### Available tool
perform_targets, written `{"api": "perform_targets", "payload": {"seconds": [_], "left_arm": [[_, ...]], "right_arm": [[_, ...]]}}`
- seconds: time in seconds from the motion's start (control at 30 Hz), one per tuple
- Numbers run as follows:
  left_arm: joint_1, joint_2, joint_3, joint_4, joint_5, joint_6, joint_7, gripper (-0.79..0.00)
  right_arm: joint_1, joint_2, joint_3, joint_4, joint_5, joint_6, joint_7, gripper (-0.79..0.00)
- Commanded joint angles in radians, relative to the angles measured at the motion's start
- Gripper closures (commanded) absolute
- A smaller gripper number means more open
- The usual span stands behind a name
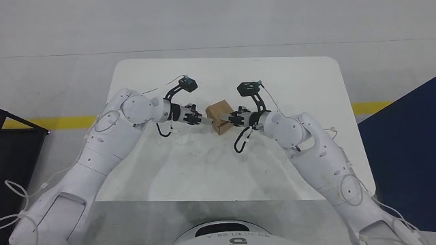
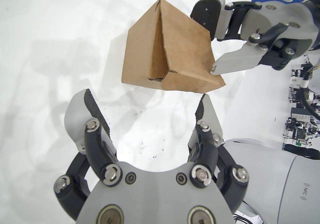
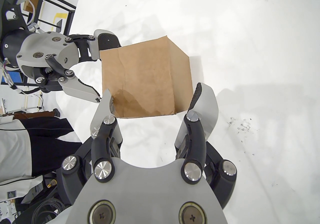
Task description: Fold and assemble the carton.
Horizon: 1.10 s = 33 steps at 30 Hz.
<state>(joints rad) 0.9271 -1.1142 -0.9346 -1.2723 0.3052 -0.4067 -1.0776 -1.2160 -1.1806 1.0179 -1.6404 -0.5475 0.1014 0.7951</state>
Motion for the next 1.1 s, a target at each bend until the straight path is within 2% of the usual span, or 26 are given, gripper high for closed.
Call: {"api": "perform_targets", "payload": {"seconds": [0.0, 0.43, 0.83, 1.07], "left_arm": [[0.005, 0.002, -0.004, 0.003, 0.0, 0.01, 0.002, -0.785], [0.044, 0.021, -0.044, -0.025, 0.008, 0.041, 0.027, -0.785], [-0.007, 0.0, 0.005, 0.014, -0.023, 0.107, 0.041, -0.785], [-0.033, -0.01, 0.029, 0.049, -0.041, 0.108, 0.041, -0.785]], "right_arm": [[0.002, -0.001, -0.004, 0.002, -0.004, 0.004, -0.002, -0.576], [-0.003, -0.002, 0.002, -0.007, 0.001, 0.003, -0.014, -0.576], [-0.01, -0.003, 0.005, -0.011, -0.002, 0.007, -0.024, -0.563], [-0.018, -0.002, 0.01, -0.021, -0.007, 0.01, -0.026, -0.56]]}}
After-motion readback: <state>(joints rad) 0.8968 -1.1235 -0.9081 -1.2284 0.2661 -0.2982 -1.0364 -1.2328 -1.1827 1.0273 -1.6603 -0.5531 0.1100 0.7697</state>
